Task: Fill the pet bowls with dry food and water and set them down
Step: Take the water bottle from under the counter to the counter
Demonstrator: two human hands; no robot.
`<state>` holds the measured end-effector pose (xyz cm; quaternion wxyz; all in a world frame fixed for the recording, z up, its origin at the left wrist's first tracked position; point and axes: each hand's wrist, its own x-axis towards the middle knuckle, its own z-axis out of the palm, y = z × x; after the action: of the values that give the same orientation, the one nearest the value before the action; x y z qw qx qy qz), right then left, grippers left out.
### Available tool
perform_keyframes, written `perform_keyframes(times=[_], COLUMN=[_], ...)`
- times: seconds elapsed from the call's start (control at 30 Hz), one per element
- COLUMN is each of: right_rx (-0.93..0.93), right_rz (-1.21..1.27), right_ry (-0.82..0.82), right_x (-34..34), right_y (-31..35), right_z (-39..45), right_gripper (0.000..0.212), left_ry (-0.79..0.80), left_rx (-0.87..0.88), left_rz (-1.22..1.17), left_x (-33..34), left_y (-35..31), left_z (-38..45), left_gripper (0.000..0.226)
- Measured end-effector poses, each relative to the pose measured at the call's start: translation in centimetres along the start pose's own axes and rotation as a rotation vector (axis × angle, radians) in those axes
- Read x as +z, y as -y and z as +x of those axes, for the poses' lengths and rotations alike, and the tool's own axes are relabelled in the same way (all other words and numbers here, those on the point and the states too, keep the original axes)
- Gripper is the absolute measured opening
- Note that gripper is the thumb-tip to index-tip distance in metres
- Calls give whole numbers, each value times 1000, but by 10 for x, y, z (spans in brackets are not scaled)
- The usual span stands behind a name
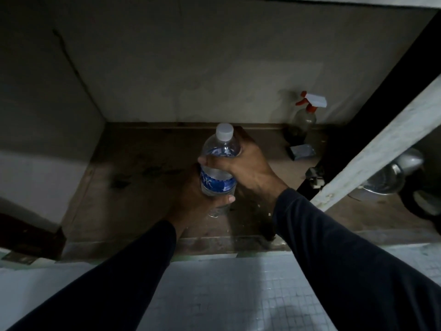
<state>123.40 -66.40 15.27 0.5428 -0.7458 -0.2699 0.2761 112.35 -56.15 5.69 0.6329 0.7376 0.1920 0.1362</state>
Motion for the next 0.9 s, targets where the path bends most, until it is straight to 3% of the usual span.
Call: perform_keyframes(times=[0.27,0.63,0.8,0.9], right_rx=[-10,-36,-84,-113], right_rz=[6,-21,13,0], right_ry=[26,7,8,-35], right_x=[-2,2,3,7], right_y=[-7,-8,-6,-7], right_z=[5,0,-18,-33], right_gripper=[62,77,52,52], left_ry=[-57,-104,-93,-143], left_rx=[5,-28,-64,-142], left_rz=[15,-5,31,123], left_x=[4,8,11,11], left_y=[10,10,5,-3], left_z=[9,3,-19,-41], left_gripper=[91,74,66,70])
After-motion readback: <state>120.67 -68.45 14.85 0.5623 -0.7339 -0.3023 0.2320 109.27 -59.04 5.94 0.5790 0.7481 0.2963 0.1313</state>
